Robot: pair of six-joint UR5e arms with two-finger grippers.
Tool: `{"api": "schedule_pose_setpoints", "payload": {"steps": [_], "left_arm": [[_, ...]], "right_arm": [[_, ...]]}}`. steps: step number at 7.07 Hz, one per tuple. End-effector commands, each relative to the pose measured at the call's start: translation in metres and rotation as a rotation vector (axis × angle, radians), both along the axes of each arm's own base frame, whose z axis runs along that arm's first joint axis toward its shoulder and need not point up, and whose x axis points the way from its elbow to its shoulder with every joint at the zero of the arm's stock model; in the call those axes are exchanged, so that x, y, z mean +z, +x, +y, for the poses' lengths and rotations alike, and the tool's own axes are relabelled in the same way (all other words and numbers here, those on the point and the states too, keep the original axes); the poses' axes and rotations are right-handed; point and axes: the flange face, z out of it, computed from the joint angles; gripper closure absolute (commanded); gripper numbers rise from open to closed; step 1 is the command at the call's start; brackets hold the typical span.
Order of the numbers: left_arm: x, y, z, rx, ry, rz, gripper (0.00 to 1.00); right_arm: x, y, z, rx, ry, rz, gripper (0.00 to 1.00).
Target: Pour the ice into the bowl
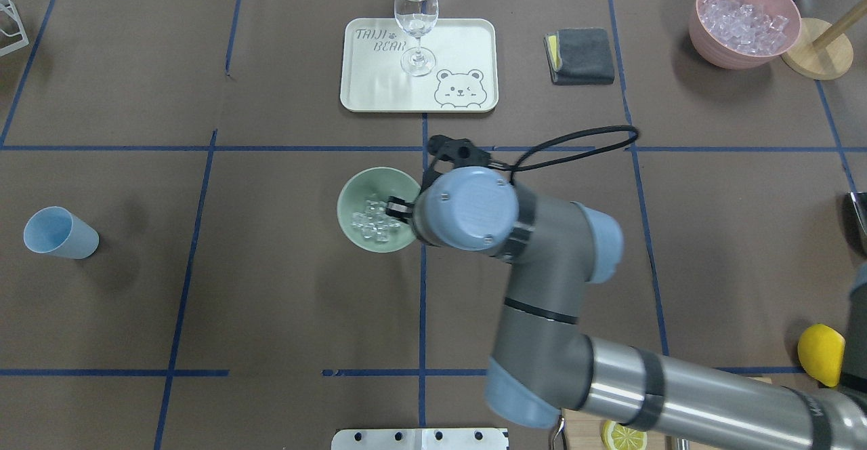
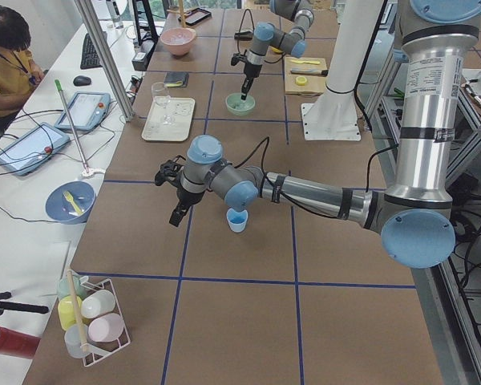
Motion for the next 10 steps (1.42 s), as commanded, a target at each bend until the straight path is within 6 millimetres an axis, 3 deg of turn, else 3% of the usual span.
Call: {"api": "schedule_pose_setpoints", "payload": {"steps": [1,2,4,5,6,7,10], "left_arm": [[0.002,0.001,0.002,0.009,-0.007,0.01,0.0],[0.003,0.002,0.002,0.011,-0.008,0.009,0.0],[0.003,0.002,0.002,0.011,-0.01,0.009,0.0],[0.003,0.002,0.002,0.011,-0.01,0.009,0.0],[0.003,0.002,0.002,0.011,-0.009,0.009,0.0],[0.003,0.002,0.002,0.01,-0.011,0.01,0.0],[0.004,0.002,0.003,0.011,-0.011,0.009,0.0]], "right_arm": [[0.083,0.105,0.008,-0.058,0.044,0.09,1.0],[0.132,0.144,0.0,-0.067,0.088,0.119,1.0],[0.239,0.263,-0.02,-0.173,0.092,0.069,1.0],[0.287,0.297,-0.025,-0.208,0.116,0.068,1.0],[0.314,0.297,-0.029,-0.21,0.103,0.09,1.0],[0.318,0.305,-0.031,-0.217,0.118,0.098,1.0],[0.346,0.3,-0.033,-0.239,0.061,0.109,1.0]]}}
